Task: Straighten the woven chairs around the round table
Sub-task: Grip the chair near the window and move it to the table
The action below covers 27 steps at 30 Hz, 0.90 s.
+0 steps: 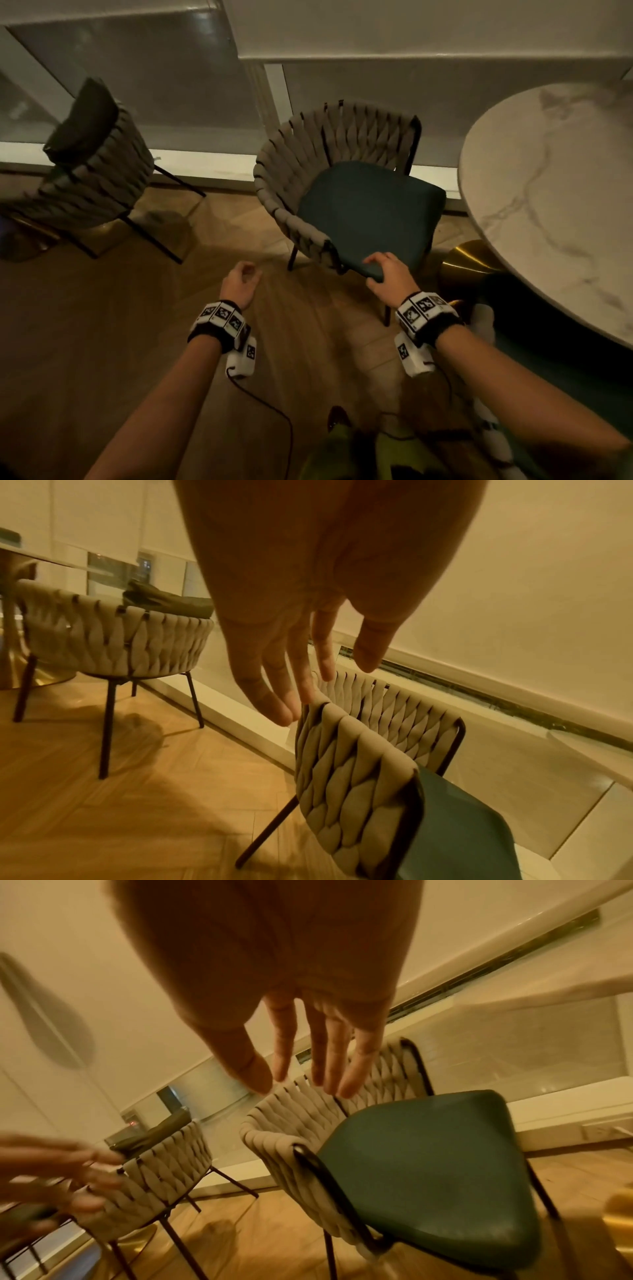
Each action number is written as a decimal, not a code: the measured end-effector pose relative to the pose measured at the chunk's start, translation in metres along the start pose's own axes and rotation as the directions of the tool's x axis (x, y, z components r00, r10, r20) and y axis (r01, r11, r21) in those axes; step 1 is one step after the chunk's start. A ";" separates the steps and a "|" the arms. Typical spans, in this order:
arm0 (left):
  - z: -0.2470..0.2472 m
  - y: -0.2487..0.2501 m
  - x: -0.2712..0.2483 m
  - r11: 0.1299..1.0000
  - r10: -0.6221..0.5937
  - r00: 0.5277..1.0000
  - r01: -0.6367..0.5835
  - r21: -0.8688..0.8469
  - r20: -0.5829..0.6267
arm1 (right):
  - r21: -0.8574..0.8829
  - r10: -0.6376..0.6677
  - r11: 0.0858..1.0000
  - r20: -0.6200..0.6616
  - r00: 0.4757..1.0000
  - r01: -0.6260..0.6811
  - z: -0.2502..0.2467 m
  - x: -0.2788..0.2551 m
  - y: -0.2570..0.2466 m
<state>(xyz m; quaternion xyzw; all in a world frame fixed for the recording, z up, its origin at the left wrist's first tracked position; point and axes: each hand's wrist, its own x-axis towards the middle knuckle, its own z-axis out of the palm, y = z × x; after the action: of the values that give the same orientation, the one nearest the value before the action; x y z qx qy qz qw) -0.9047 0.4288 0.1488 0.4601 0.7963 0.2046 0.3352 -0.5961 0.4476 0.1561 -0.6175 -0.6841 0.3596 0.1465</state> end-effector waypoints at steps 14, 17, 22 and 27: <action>0.010 0.055 0.253 0.956 -0.281 0.938 0.293 -0.031 0.202 | -0.181 -0.176 0.958 0.247 0.953 0.224 0.104 0.231 -0.062; 0.015 0.065 0.286 0.965 -0.262 0.949 0.260 0.034 0.176 | -0.214 -0.110 0.959 0.327 0.939 0.187 0.116 0.252 -0.055; 0.026 0.075 0.329 0.973 -0.225 0.958 0.212 0.087 0.177 | -0.254 0.027 0.963 0.428 0.903 0.092 0.123 0.261 -0.039; 0.042 0.054 0.371 0.957 -0.248 0.959 0.221 0.190 0.135 | -0.170 -0.063 0.977 0.347 0.936 0.129 0.115 0.257 -0.026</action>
<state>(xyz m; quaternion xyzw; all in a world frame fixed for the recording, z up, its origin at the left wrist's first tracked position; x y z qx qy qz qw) -0.9729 0.7792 0.0261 0.4043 0.8312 0.0564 0.3775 -0.7394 0.6562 0.0303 -0.5229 -0.7598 0.3861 -0.0157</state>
